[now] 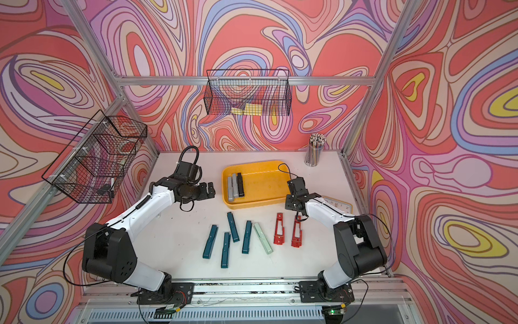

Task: Put the pruning pliers into the storage box
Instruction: Pick up the pruning pliers from the center of the board.

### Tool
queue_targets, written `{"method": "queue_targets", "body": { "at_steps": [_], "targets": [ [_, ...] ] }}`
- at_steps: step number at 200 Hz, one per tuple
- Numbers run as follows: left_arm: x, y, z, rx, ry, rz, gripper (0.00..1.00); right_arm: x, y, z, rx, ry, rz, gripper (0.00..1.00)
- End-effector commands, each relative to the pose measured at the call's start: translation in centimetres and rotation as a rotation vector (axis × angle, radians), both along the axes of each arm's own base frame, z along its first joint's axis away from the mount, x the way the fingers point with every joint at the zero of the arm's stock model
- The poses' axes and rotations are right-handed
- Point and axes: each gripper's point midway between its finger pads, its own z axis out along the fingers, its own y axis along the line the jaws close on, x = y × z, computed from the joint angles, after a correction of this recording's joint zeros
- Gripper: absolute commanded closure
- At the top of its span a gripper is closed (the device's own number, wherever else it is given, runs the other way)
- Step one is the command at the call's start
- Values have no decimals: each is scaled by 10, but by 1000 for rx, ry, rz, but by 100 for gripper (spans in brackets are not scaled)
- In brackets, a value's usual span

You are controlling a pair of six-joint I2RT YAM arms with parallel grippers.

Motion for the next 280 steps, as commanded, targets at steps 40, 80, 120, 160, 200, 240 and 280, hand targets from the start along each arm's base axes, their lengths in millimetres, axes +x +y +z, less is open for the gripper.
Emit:
{"method": "queue_targets", "body": {
  "at_steps": [40,80,120,160,200,240,280],
  "targets": [
    [2,4,-4,28,28,-3,1,9,-3,-16,40,11,-4,50],
    [4,3,-5,28,32,0,1,18,-2,-22,50,29,-3,51],
    [4,4,-6,34,34,0,1,25,0,-25,53,35,-1,51],
    [5,3,-8,29,38,-1,1,32,-1,-23,44,30,0,51],
    [5,3,-8,29,40,-1,1,39,-3,-24,35,38,-1,52],
    [4,3,-7,30,36,0,1,40,-5,-26,36,51,-7,58],
    [4,3,-6,27,35,0,1,41,-7,-25,37,55,-12,63]
  ]
}}
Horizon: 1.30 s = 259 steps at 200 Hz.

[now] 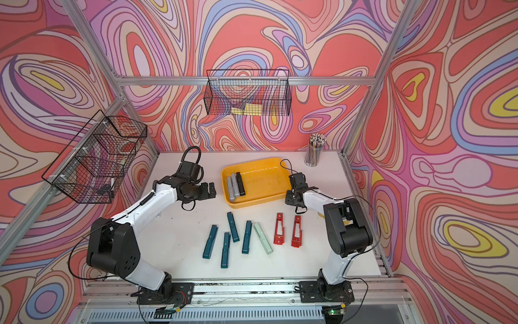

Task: Put the pruning pliers into the storage box
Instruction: Pick up the pruning pliers from the center of the board.

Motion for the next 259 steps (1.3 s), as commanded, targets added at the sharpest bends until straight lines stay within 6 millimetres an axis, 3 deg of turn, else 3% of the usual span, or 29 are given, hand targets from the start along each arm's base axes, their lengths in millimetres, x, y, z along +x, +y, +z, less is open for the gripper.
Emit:
{"method": "queue_targets", "body": {
  "at_steps": [1,13,19,92,134,141,219,259],
  "targets": [
    [-2,4,3,16,11,2,1,4,-3,1,-3,6,-7,63],
    [-1,4,4,17,7,1,1,3,-3,1,-5,12,-8,65],
    [-1,4,5,19,5,0,1,1,-4,-9,-12,40,-8,65],
    [-2,4,11,12,-8,-4,1,-9,-10,-16,-35,87,-27,82],
    [-1,2,14,1,-15,-10,1,-23,-15,-20,-42,124,-47,85],
    [-1,2,15,-1,-15,-10,1,-23,-15,-10,-39,102,-50,85],
    [0,-1,18,-18,-17,-5,1,-45,-24,13,-61,114,-67,88],
    [-3,-2,15,-29,-8,-5,1,-51,-32,42,-85,65,-89,88]
  ]
}}
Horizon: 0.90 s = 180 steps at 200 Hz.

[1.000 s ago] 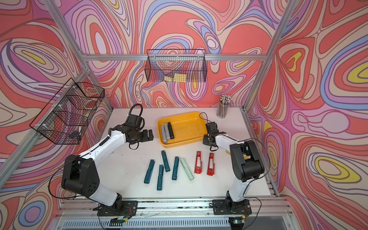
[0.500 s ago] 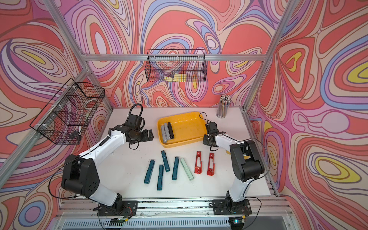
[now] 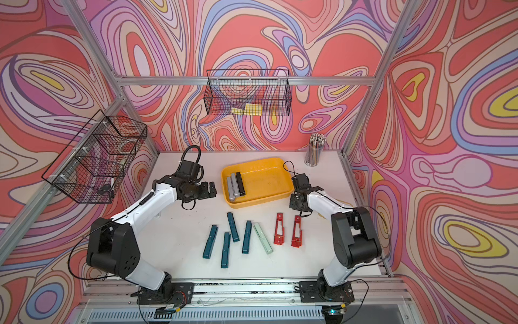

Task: Put the pruning pliers into the storage box
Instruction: Pick up the pruning pliers from the center of the board, then place the pruning pliers in the storage box.

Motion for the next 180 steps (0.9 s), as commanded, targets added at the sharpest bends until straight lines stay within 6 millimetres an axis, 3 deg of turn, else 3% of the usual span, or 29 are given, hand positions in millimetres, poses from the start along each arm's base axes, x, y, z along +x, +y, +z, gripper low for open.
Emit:
{"method": "queue_targets", "body": {
  "at_steps": [1,33,97,148,180],
  "targets": [
    [-4,1,11,-13,-4,3,1,-6,-12,22,-33,-36,-38,88],
    [-5,1,9,-17,-2,8,1,-5,-16,53,-45,-101,-37,89],
    [-1,0,10,-28,-7,27,1,13,-1,105,9,-220,47,89],
    [2,3,9,-15,-10,46,1,29,20,127,82,-269,135,89],
    [9,-5,14,-57,-36,32,1,43,37,133,139,-300,185,89]
  ]
}}
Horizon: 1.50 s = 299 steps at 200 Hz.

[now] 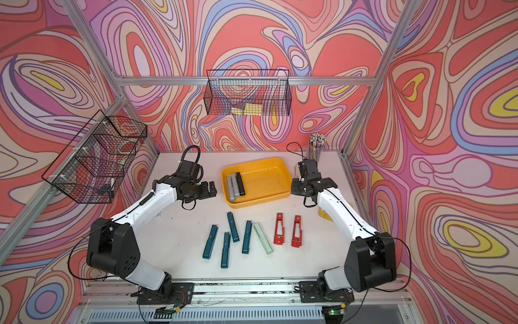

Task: Put the pruning pliers into the storage box
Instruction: Place the pruning pliers in the storage box.

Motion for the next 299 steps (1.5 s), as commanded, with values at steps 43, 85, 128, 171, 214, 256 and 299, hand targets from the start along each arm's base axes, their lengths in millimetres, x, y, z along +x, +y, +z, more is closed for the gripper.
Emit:
{"method": "queue_targets", "body": {
  "at_steps": [43,85,128,171,214,256,299],
  "targets": [
    [29,-15,12,-71,-51,-6,1,46,43,8,63,-39,120,88],
    [46,-28,4,-125,-14,6,1,78,68,6,75,-13,146,88],
    [47,-33,2,-174,-19,29,1,93,106,-4,110,10,182,88],
    [44,-38,-23,-223,-47,25,1,97,149,-37,83,-3,253,89],
    [41,-40,-29,-244,-44,26,1,97,165,-42,62,-12,274,89],
    [36,-39,-30,-249,-43,31,1,91,165,-49,51,-1,271,88],
    [36,-37,-30,-231,-39,26,1,90,172,-68,29,29,278,88]
  ]
}}
